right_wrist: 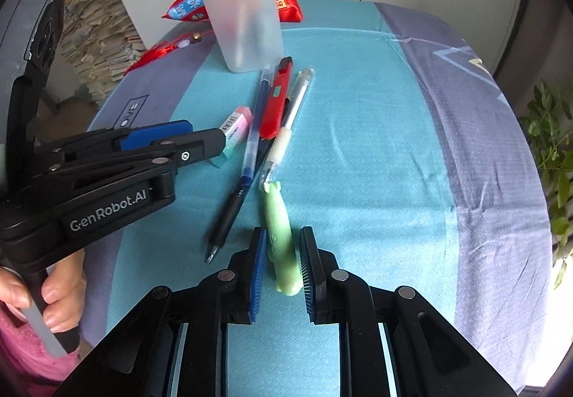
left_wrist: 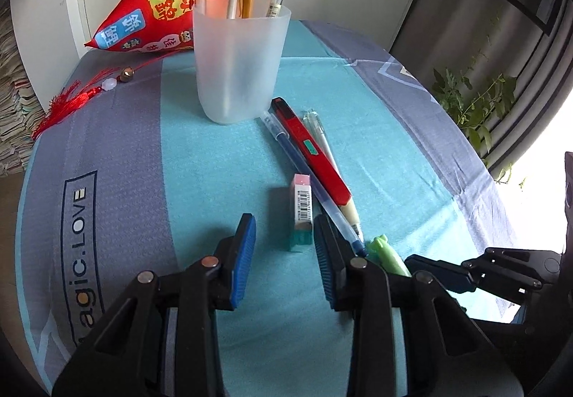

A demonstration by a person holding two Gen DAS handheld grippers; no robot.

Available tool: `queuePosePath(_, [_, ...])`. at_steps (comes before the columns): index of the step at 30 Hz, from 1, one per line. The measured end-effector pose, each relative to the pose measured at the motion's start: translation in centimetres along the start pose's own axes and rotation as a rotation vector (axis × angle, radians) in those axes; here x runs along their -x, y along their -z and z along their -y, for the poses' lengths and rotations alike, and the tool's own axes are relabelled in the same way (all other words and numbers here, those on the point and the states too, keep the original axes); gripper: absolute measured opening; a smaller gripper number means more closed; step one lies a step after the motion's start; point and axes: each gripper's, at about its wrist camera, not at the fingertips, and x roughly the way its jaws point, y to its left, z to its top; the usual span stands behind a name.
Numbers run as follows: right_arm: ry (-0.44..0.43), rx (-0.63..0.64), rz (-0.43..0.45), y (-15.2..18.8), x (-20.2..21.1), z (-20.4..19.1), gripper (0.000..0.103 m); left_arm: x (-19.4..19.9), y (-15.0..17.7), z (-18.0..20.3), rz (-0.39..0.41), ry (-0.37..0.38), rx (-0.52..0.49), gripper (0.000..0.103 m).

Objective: Organize stationery
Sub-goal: 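Move the left gripper to the pink eraser while the right gripper approaches the green highlighter, then grasp the pink eraser with the left gripper while the right gripper grasps the green highlighter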

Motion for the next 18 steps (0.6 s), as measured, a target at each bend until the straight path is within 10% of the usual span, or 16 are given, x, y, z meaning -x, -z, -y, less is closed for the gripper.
queuePosePath(18, [0.019, 0.059, 0.091, 1.9, 2.0, -0.2, 0.014, 1.3, 0.3, 0.2, 0.052, 0.008, -0.014, 0.009])
